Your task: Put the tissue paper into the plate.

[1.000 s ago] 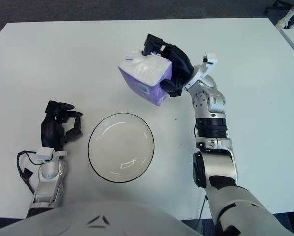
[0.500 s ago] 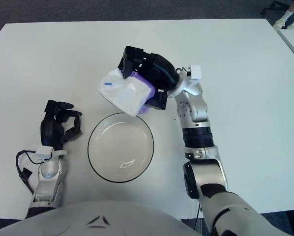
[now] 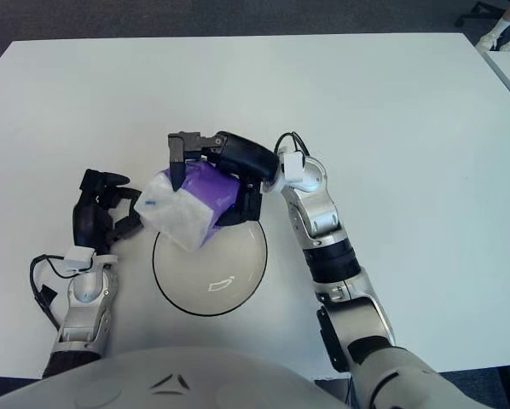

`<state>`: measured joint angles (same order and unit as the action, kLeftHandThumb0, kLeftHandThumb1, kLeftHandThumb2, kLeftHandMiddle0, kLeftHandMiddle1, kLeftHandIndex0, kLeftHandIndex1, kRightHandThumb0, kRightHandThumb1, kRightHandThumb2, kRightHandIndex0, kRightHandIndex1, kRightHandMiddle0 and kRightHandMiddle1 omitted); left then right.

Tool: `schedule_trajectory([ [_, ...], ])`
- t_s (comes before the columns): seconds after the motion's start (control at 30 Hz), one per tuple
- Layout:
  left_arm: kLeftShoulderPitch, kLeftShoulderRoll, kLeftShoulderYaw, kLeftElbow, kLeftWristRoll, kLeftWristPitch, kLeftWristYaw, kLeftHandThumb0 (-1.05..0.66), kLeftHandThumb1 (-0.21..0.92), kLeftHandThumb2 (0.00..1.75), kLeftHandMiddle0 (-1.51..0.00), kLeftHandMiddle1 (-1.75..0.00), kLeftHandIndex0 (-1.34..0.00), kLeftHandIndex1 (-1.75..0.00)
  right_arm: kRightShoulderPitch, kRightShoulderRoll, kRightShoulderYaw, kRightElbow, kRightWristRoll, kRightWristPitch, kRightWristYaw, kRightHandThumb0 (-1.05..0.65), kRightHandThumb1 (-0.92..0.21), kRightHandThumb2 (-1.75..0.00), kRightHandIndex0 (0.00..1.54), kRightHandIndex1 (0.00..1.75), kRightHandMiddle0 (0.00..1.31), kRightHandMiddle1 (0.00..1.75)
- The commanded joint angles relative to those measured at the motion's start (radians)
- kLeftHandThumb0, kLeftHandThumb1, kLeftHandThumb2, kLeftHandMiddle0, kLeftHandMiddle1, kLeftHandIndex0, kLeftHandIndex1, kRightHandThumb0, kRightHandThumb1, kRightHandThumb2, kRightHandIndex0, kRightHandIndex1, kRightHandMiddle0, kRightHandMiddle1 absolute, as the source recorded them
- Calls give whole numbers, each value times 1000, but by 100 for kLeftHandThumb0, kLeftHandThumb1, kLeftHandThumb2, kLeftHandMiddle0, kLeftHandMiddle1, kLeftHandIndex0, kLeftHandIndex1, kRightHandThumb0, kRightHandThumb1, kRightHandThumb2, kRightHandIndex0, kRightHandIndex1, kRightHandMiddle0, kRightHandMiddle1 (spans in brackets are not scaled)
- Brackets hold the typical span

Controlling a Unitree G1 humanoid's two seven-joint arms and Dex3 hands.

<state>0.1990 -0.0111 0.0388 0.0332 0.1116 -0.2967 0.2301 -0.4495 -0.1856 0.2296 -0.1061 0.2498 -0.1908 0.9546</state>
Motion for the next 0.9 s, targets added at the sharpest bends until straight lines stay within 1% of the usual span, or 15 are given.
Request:
schedule_trajectory([
  [0.0,74,-9,-10,91,33,59,10,0,53,97,-62,-140,-30,-175,14,-40,26,-18,-52,-61,10,0,9,-175,93,167,69,175],
  [0.03,80,-14,-15,68,39,69,13,0,52,97,-63,-140,-30,-175,11,-46,32,-10,-69,-89,8,0,9,-175,93,166,70,175],
  [0.13,77,-11,-15,71,47,60,13,0,50,99,-64,-139,-32,-175,6,-53,51,39,-145,-228,-12,0,9,-175,93,166,70,175],
  [0.27,79,-11,-16,65,54,72,12,-1,51,98,-64,-138,-32,-175,-10,-63,70,89,-192,-354,-26,0,9,-175,93,167,70,175],
  [0.4,84,-10,-17,54,61,90,9,-1,53,95,-63,-136,-31,-175,-18,-57,75,124,-195,-429,-48,0,8,-175,92,168,69,175],
  [0.5,78,7,-5,126,47,50,-5,-1,54,93,-63,-136,-31,-175,-12,-48,72,123,-170,-434,-68,0,7,-175,91,172,69,174],
  [0.53,72,8,-1,141,39,47,-8,-1,54,93,-63,-136,-31,-175,-4,-50,69,109,-164,-408,-78,0,7,-175,90,173,69,172],
  [0.57,68,8,2,147,35,46,-10,-1,55,92,-62,-135,-31,-175,1,-52,67,99,-162,-390,-85,0,3,-169,86,173,66,171],
  [0.63,63,7,5,158,26,41,-10,0,57,90,-62,-134,-31,-175,15,-56,65,75,-157,-345,-99,-1,-14,-150,73,174,56,169],
  [0.67,66,5,4,151,24,42,-10,0,57,89,-62,-133,-31,-175,20,-57,64,65,-153,-329,-105,-1,-17,-147,70,174,54,168],
  [0.73,70,3,3,141,19,41,-11,0,57,88,-62,-133,-31,-175,30,-60,62,45,-150,-303,-118,-1,-27,-135,62,174,47,168],
  [0.77,70,2,3,141,16,39,-11,0,57,88,-62,-132,-31,-175,34,-61,62,35,-152,-294,-124,-9,-35,-126,51,174,45,169],
  [0.8,68,2,5,146,12,34,-12,0,57,89,-62,-132,-32,-175,38,-62,61,27,-159,-289,-133,-19,-48,-110,34,175,40,171],
  [0.83,67,2,5,149,9,31,-13,0,55,90,-63,-132,-33,-175,40,-64,61,21,-165,-286,-140,-25,-64,-89,22,168,33,173],
  [0.87,65,1,7,154,3,30,-14,0,55,91,-63,-132,-33,-175,36,-66,58,24,-181,-313,-149,-27,-70,-82,18,165,30,173],
])
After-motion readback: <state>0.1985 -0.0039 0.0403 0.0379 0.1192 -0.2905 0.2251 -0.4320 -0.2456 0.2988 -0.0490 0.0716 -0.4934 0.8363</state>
